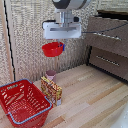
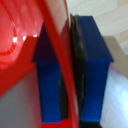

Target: Move your gripper in the direction of the red bowl and clutch it softly. Cautiously raise the red bowl up from the surface. Hover the red bowl above the basket and gently bring it down inside. Let go of the gripper's grasp when the red bowl is within the basket.

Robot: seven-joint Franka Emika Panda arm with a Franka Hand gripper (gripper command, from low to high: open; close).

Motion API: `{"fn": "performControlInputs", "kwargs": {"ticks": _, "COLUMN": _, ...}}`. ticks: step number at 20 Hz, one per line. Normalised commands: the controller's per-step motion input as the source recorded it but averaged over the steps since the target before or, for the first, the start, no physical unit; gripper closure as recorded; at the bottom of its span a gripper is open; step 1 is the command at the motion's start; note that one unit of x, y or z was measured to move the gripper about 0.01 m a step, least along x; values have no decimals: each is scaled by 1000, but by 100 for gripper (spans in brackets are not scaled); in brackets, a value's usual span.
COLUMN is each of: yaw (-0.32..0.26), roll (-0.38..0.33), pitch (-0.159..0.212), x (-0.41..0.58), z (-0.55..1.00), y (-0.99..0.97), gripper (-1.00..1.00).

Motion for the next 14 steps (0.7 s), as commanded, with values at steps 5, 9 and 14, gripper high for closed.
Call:
{"fn": "performControlInputs", "kwargs": {"ticks": 5, "yaw": 0, "roll": 0, "pitch": -59, "x": 2, "z": 0, "y": 986, "gripper": 100}}
{"fn": "performControlInputs", "kwargs": {"ticks": 9, "yaw": 0, "roll": 0, "pitch": -14, "x": 0, "z": -87, "y": 1000, "gripper": 100}}
{"fn": "performControlInputs", "kwargs": {"ticks": 14, "yaw": 0, "roll": -56, "pitch": 29, "x": 0, "z": -439, "y": 975, "gripper": 100}}
